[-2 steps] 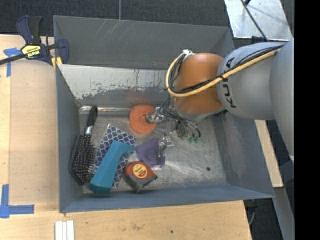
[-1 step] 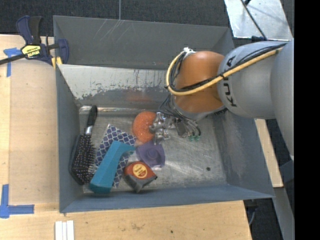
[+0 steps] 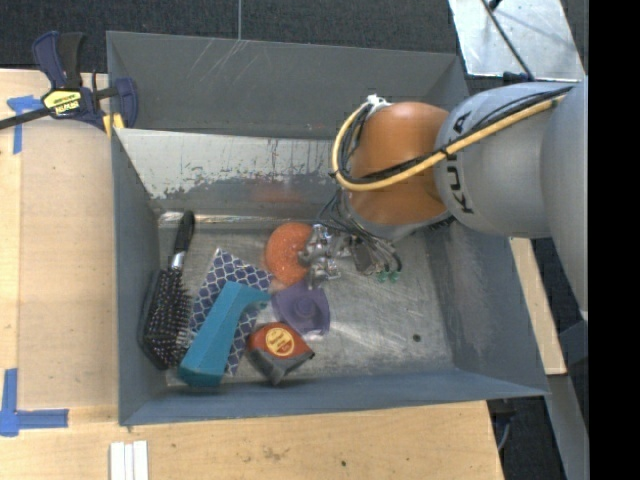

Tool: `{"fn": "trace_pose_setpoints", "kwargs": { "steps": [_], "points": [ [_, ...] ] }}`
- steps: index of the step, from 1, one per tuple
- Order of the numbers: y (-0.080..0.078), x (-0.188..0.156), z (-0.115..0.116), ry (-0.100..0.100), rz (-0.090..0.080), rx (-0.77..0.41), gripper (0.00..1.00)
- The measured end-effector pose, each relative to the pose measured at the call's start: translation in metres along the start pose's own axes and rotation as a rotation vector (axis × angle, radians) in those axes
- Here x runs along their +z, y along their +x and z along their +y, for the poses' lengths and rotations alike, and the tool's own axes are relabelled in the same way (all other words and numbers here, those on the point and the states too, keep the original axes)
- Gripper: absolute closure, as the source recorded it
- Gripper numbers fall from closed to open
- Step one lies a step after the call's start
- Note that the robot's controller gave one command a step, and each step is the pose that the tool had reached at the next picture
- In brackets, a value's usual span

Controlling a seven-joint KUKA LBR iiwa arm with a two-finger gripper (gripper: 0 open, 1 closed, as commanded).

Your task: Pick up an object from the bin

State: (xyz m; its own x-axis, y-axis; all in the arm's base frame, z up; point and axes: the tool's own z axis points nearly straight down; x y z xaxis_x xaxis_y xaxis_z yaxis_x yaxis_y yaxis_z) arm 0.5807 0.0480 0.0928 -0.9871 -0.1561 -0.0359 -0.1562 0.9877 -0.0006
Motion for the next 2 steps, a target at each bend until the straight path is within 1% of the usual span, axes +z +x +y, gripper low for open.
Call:
{"fn": "trace_pose_setpoints", "kwargs": {
  "steps": [1, 2],
  "points": [
    [0.001, -0.043, -0.003, -0.001, 0.035, -0.008, 1.00],
    [0.008, 0.006, -0.009, -0.001, 0.027, 0.018, 0.00]
  ]
}}
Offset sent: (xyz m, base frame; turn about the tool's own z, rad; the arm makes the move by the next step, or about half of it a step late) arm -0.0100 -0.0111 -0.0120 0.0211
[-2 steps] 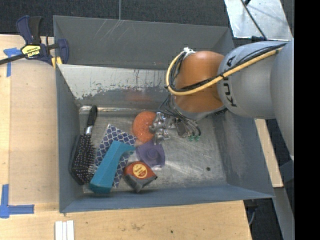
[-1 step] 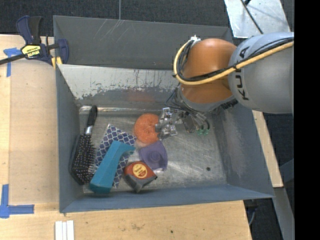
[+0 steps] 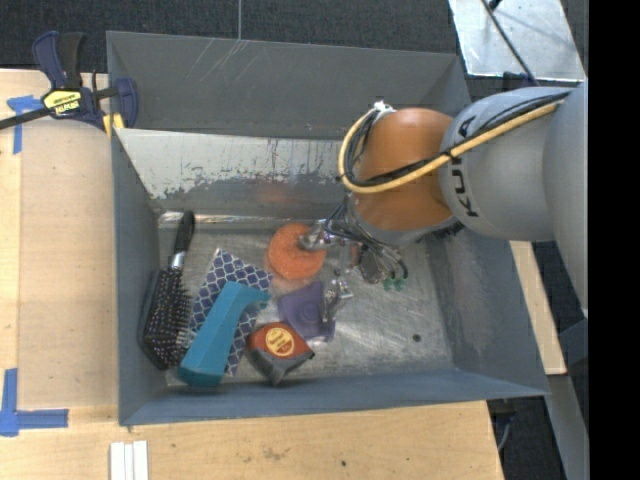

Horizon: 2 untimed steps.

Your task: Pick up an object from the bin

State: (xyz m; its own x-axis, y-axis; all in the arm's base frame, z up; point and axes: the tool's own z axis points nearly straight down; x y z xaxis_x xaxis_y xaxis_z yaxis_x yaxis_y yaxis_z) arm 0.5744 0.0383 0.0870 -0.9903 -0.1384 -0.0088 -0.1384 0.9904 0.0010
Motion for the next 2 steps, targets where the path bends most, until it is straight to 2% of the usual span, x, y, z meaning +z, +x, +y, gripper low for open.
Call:
{"fn": "trace_pose_setpoints", "kwargs": {
  "steps": [1, 2],
  "points": [
    [-0.0053, -0.0050, -0.0011, 0.001, -0.019, 0.004, 1.00],
    [-0.0053, -0.0051, -0.0011, 0.001, -0.019, 0.004, 1.00]
  ]
}}
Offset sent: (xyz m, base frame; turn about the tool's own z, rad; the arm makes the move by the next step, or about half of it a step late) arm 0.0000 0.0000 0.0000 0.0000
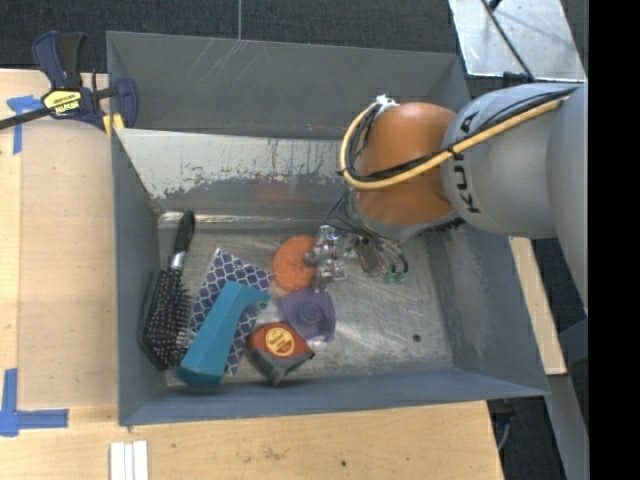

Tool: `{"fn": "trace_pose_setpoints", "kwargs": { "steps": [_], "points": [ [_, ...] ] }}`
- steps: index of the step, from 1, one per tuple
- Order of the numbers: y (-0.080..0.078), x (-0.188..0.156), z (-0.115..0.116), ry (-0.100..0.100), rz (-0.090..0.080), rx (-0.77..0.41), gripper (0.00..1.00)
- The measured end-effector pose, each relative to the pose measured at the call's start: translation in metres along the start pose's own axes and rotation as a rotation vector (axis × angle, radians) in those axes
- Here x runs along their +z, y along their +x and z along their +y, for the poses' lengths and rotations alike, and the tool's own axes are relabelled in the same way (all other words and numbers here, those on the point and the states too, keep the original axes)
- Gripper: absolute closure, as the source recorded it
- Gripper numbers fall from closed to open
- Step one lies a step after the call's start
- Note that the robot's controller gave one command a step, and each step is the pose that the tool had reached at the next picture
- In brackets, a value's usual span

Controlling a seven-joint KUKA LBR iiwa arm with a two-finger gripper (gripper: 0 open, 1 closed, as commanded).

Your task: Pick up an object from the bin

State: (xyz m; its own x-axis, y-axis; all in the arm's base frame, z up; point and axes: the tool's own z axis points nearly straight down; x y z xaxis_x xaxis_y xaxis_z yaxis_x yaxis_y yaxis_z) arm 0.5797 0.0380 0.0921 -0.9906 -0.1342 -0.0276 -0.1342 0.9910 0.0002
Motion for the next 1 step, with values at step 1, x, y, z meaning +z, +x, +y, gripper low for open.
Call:
{"fn": "trace_pose_setpoints", "kwargs": {
  "steps": [1],
  "points": [
    [-0.0049, -0.0282, -0.0029, 0.000, 0.024, -0.019, 1.00]
  ]
}}
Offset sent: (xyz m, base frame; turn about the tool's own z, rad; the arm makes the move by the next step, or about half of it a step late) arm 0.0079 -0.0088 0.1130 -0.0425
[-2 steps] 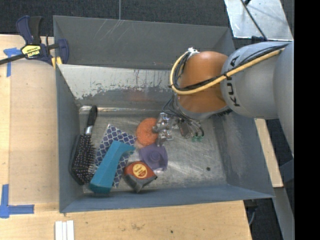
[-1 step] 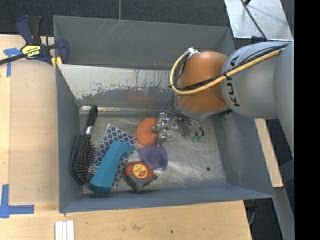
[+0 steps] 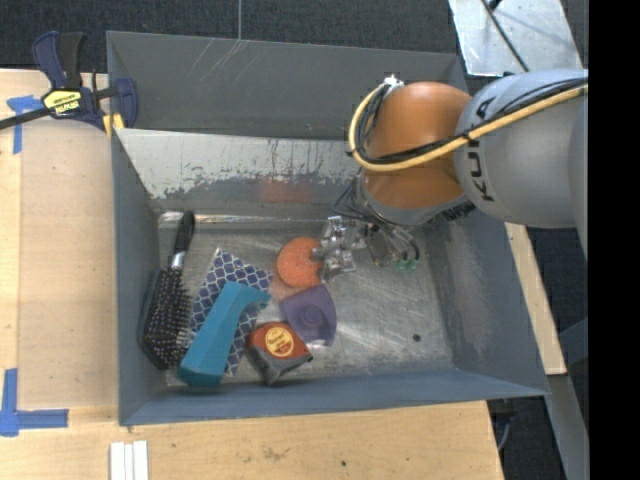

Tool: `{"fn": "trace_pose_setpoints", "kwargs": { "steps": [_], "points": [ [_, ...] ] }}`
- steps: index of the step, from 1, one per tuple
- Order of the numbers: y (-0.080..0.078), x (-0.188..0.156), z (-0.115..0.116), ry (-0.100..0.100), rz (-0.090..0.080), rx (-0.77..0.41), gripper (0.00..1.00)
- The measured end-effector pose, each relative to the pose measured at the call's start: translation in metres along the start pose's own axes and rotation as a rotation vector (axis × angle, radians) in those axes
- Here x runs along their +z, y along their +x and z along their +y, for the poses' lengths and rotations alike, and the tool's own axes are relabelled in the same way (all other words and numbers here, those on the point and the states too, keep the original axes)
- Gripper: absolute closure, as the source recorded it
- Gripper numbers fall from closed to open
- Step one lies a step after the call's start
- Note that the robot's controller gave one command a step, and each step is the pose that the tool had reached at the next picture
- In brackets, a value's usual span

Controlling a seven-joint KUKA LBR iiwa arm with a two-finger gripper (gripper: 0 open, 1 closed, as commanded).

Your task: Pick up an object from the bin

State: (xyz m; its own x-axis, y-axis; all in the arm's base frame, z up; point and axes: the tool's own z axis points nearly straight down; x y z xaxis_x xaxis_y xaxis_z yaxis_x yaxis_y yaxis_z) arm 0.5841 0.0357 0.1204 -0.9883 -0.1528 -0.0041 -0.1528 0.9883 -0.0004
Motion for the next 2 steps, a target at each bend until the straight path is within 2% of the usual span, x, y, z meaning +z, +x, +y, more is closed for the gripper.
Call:
{"fn": "trace_pose_setpoints", "kwargs": {
  "steps": [1, 2],
  "points": [
    [-0.002, -0.064, -0.005, 0.000, 0.004, -0.016, 1.00],
    [-0.007, -0.085, -0.003, 0.002, -0.013, -0.026, 1.00]
  ]
}}
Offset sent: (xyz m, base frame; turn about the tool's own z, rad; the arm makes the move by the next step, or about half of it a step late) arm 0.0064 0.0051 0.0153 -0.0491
